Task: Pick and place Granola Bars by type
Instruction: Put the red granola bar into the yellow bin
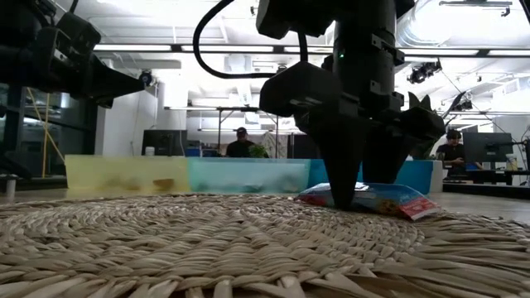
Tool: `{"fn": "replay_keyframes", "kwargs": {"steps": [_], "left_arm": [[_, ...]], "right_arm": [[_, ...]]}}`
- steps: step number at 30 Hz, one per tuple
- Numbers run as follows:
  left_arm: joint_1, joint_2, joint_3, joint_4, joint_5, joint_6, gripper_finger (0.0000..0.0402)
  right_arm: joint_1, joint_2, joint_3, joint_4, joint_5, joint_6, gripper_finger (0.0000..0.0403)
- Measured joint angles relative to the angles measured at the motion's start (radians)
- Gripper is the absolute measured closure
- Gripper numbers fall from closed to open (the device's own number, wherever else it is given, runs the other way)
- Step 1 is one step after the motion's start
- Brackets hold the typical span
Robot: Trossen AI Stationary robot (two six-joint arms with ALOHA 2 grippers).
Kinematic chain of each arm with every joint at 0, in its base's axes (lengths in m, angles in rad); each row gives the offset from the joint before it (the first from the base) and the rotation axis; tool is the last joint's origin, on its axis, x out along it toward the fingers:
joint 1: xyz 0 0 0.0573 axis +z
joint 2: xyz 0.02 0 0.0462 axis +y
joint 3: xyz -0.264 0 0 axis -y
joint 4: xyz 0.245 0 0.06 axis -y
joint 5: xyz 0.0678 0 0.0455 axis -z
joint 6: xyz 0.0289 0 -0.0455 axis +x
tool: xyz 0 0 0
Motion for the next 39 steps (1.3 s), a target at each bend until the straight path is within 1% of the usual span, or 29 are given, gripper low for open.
{"fn": "replay_keyframes", "kwargs": {"steps": [14, 22, 25, 30, 35, 39], "left_arm": [[0.000, 0.000, 0.000, 0.000, 0.000, 0.000, 0.0401], [0.000, 0.000, 0.000, 0.000, 0.000, 0.000, 0.0401], [0.000, 0.000, 0.000, 0.000, 0.000, 0.000, 0.0401], [0.000, 0.000, 0.000, 0.000, 0.000, 0.000, 0.0401], [0.000, 0.000, 0.000, -0.001, 0.000, 0.000, 0.0401], [0.000, 0.000, 0.000, 0.000, 0.000, 0.000, 0.0401]], "right_arm": [[0.000, -0.026, -0.002, -0.002, 0.006, -0.027, 0.0319], [0.000, -0.027, 0.002, 0.003, -0.041, -0.045, 0.0355], [0.000, -0.027, 0.002, 0.001, -0.063, -0.058, 0.0364], [-0.001, -0.039, 0.002, -0.006, -0.063, -0.061, 0.0370], [-0.013, -0.099, 0.003, -0.014, -0.033, -0.083, 0.0367], [-0.028, -0.180, 0.003, -0.011, 0.036, -0.101, 0.0372]]}}
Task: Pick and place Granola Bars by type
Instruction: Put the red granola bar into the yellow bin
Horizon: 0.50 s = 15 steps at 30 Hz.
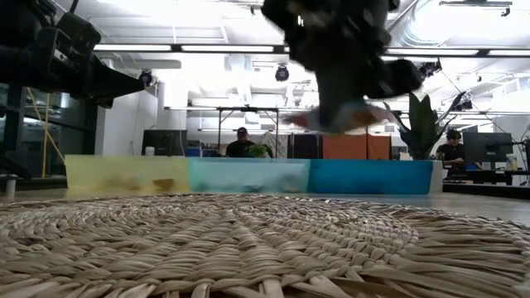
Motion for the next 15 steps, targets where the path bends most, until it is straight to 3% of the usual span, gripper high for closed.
{"fn": "replay_keyframes", "kwargs": {"steps": [6, 15], "left_arm": [[0.000, 0.000, 0.000, 0.000, 0.000, 0.000, 0.0401], [0.000, 0.000, 0.000, 0.000, 0.000, 0.000, 0.0401]], "right_arm": [[-0.040, -0.134, 0.000, 0.116, 0.093, -0.104, 0.0371], [-0.126, -0.258, 0.000, 0.568, 0.071, -0.452, 0.0371]]}}
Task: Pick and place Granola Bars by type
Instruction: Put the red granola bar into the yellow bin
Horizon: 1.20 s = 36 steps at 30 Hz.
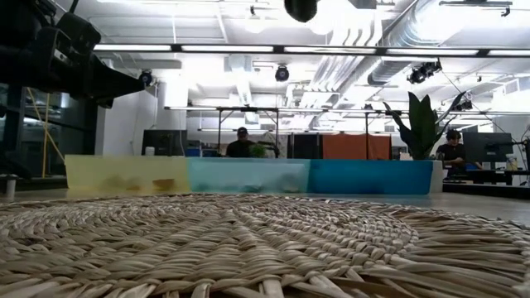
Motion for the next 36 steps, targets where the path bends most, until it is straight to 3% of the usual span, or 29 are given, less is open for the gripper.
{"fn": "replay_keyframes", "kwargs": {"steps": [9, 21, 27, 32, 36], "left_arm": [[0.000, 0.000, 0.000, 0.000, 0.000, 0.000, 0.0401], [0.000, 0.000, 0.000, 0.000, 0.000, 0.000, 0.0401], [0.000, 0.000, 0.000, 0.000, 0.000, 0.000, 0.0401], [0.000, 0.000, 0.000, 0.000, 0.000, 0.000, 0.0401], [0.000, 0.000, 0.000, 0.000, 0.000, 0.000, 0.0401]], "right_arm": [[-0.053, -0.018, 0.000, 0.258, -0.180, -0.203, 0.0372], [-0.167, -0.018, 0.000, 0.298, -0.160, -0.267, 0.0373], [-0.276, -0.003, 0.001, 0.420, -0.164, -0.301, 0.0373], [-0.381, 0.070, 0.024, 0.513, -0.242, -0.261, 0.0372], [-0.430, 0.212, 0.188, 0.506, -0.353, -0.249, 0.0369]]}}
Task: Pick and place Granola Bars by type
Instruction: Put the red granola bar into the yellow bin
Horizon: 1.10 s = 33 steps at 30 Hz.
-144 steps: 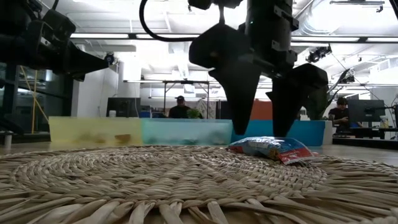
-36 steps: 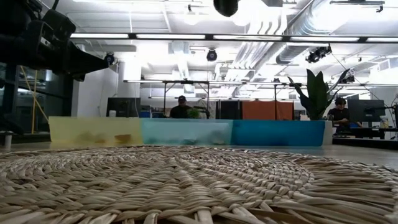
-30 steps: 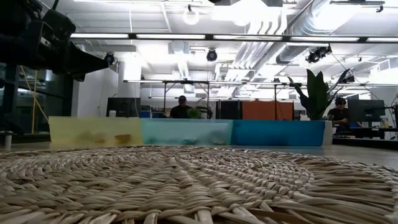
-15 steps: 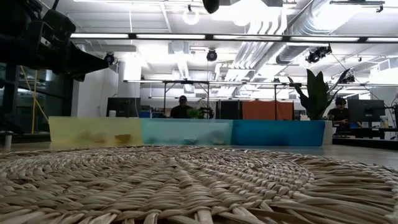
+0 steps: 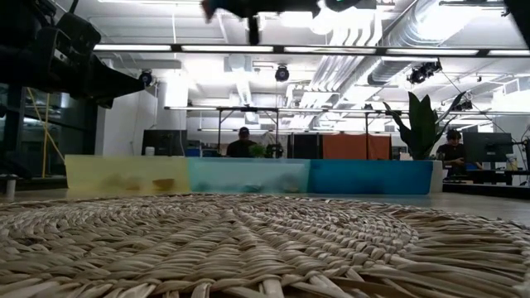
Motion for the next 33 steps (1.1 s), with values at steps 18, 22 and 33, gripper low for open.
{"fn": "replay_keyframes", "kwargs": {"steps": [18, 22, 33], "left_arm": [[0.000, 0.001, 0.000, -0.005, 0.003, 0.000, 0.0401], [0.000, 0.001, 0.000, -0.007, 0.003, 0.000, 0.0401], [0.000, 0.001, 0.000, -0.007, 0.003, 0.000, 0.0401]], "right_arm": [[-0.058, 0.557, 0.497, -0.036, -0.019, 0.072, 0.0363], [-0.072, 0.557, 0.404, -0.030, 0.043, 0.083, 0.0362], [-0.057, 0.556, 0.360, -0.084, 0.283, 0.162, 0.0361]]}}
